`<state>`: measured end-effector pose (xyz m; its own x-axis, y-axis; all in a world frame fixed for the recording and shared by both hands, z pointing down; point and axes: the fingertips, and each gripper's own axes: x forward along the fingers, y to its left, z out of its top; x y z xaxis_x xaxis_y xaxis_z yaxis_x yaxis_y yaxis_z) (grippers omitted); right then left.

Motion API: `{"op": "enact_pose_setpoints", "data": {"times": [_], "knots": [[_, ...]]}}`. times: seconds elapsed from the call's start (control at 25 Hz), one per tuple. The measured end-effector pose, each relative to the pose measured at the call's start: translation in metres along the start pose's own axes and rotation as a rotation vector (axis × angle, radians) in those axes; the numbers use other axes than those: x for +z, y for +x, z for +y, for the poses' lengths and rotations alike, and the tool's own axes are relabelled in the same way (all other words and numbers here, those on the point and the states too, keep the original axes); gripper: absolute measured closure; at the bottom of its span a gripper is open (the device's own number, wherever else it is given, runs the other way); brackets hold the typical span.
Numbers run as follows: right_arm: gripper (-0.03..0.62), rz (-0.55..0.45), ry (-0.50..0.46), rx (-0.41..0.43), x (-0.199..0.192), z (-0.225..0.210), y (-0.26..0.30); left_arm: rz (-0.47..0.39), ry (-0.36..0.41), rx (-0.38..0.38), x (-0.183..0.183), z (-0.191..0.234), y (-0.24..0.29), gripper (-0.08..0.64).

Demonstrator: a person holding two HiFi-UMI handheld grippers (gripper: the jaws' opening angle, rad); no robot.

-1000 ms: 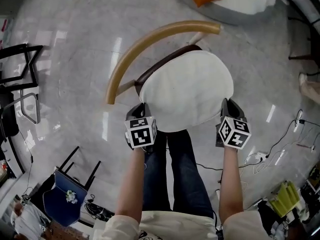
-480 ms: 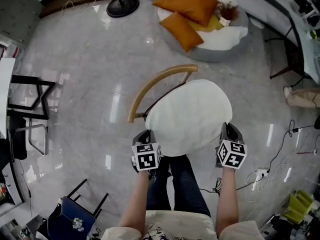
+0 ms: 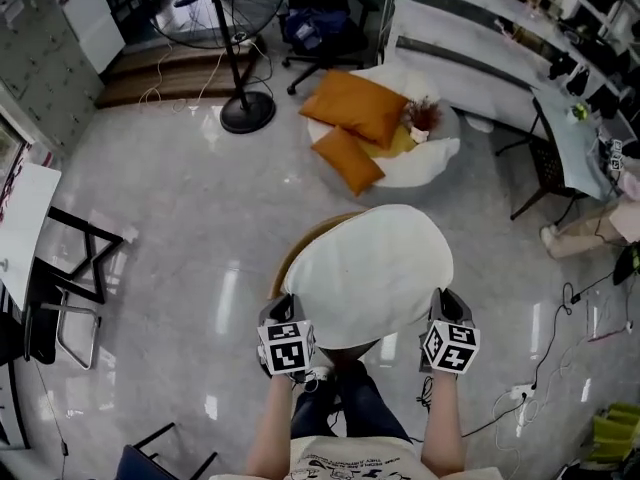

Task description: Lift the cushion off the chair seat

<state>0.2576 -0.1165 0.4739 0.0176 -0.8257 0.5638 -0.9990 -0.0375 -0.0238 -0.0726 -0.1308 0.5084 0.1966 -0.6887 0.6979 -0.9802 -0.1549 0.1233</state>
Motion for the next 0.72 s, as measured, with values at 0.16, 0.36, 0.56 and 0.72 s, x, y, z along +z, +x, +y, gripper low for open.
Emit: {"op": "enact_pose_setpoints", "data": {"times": [0.16, 0.36, 0.56, 0.72], "knots": [[0.541, -0.085, 0.014, 0.001, 0.035, 0.008, -0.038, -0.081, 0.007, 0.001, 0.032, 0.001, -0.043, 0.531], [0.541, -0.197, 0.014, 0.01, 0.081, 0.019, -0.076, -0.195, 0.016, 0.009, 0.074, 0.002, -0.091, 0.531], [0.541, -0.297, 0.025, 0.025, 0.111, 0.034, -0.113, -0.306, 0.017, 0.019, 0.106, 0.01, -0.139, 0.531], [0.541, -0.372, 0.019, 0.039, 0.135, 0.042, -0.141, -0.383, 0.019, 0.03, 0.126, 0.012, -0.174, 0.531]]}}
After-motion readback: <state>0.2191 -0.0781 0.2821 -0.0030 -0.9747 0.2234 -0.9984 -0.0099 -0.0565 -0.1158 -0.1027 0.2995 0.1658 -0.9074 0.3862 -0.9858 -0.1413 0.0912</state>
